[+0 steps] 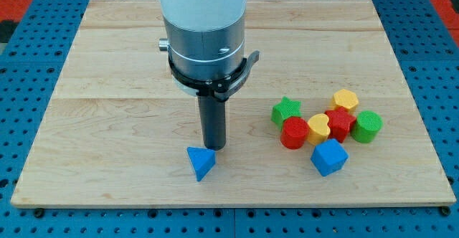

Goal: Place the green star on top of the yellow hexagon

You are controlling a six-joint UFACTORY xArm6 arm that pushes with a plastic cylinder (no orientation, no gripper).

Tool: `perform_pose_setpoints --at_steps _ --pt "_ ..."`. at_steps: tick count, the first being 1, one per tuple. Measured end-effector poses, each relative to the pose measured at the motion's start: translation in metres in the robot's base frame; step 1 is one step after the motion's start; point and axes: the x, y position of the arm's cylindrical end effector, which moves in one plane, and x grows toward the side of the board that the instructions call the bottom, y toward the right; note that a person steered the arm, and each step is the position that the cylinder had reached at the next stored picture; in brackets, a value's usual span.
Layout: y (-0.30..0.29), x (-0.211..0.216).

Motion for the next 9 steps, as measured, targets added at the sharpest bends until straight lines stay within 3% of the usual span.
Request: perform_pose_setpoints --at_steps 2,5,9 --pt "0.102 0.006" --pt "0.146 0.055" --pt "0.252 0.054"
